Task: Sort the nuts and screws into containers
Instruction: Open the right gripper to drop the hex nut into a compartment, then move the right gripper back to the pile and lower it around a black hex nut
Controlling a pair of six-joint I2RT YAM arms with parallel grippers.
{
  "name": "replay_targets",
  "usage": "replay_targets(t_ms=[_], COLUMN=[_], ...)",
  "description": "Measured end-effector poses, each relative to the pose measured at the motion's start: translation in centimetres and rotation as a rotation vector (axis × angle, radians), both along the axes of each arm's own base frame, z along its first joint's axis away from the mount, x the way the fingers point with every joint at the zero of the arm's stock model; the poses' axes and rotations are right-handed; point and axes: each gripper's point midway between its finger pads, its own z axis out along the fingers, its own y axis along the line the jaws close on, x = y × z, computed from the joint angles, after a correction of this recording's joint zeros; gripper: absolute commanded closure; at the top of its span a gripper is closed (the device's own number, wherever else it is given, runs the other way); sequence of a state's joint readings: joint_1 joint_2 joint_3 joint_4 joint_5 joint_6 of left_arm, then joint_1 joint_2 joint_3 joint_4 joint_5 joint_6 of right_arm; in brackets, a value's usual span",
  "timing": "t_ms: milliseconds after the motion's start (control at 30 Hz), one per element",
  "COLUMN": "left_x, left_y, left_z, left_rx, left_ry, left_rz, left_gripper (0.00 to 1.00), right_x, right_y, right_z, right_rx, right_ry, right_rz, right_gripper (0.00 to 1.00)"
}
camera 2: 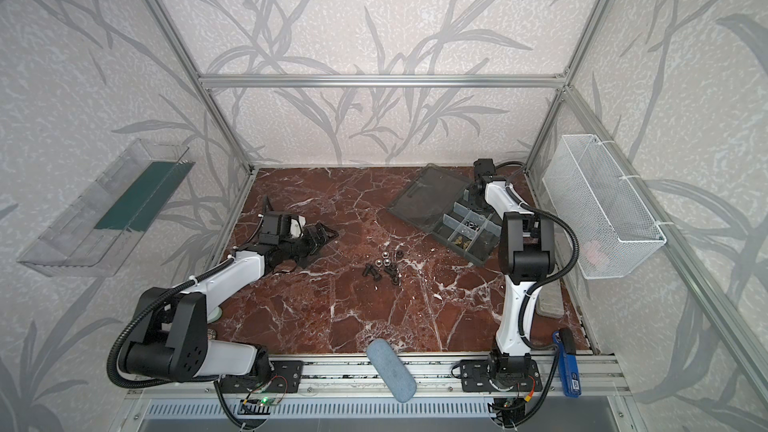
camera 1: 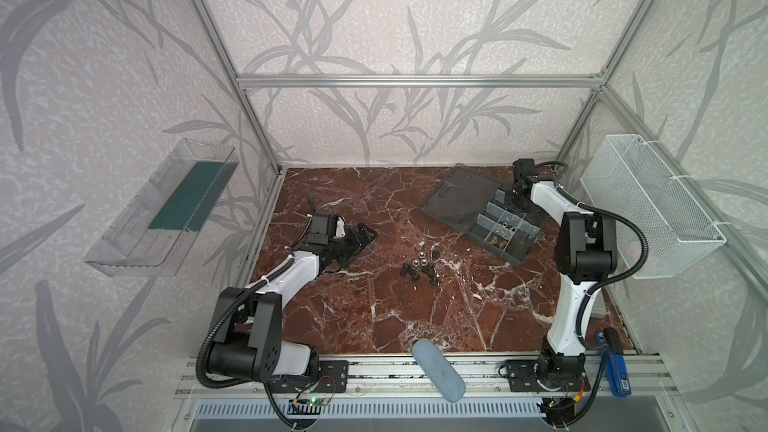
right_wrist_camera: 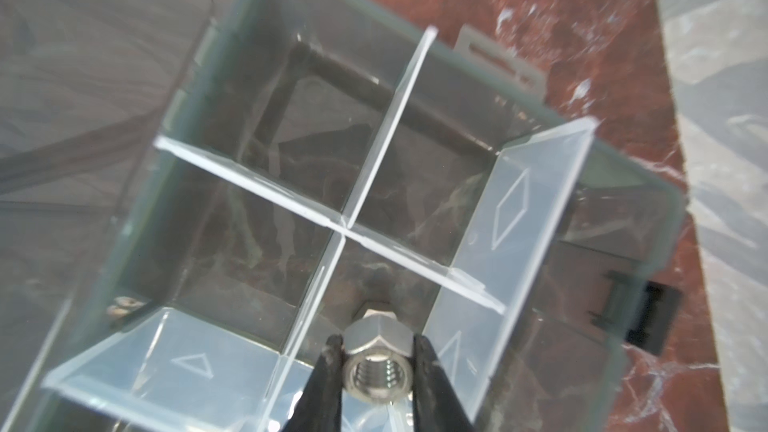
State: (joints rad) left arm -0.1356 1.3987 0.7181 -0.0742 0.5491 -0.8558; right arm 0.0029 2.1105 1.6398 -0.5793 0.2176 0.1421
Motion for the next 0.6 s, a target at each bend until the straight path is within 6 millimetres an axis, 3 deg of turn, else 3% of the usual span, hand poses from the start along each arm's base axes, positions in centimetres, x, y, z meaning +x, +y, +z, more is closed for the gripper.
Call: replay_targets(t_ms=[200, 600], left_x=[0.00, 0.00], left_y=[-0.01, -0.01], left_z=[0.00, 0.00], left_rx=[0.000, 0.000], left_ry=[0.000, 0.000], left_rz=[0.000, 0.000], left_gripper=[0.01, 0.01], right_x=[0.01, -0.12], right_y=[-0.12, 0.06], right_z=[-0.47, -0.27], right_rx=[-0.006, 0.002], right_ry=[0.008, -0.004], right_rz=[-0.002, 0.005], right_gripper=[0.55, 0.53])
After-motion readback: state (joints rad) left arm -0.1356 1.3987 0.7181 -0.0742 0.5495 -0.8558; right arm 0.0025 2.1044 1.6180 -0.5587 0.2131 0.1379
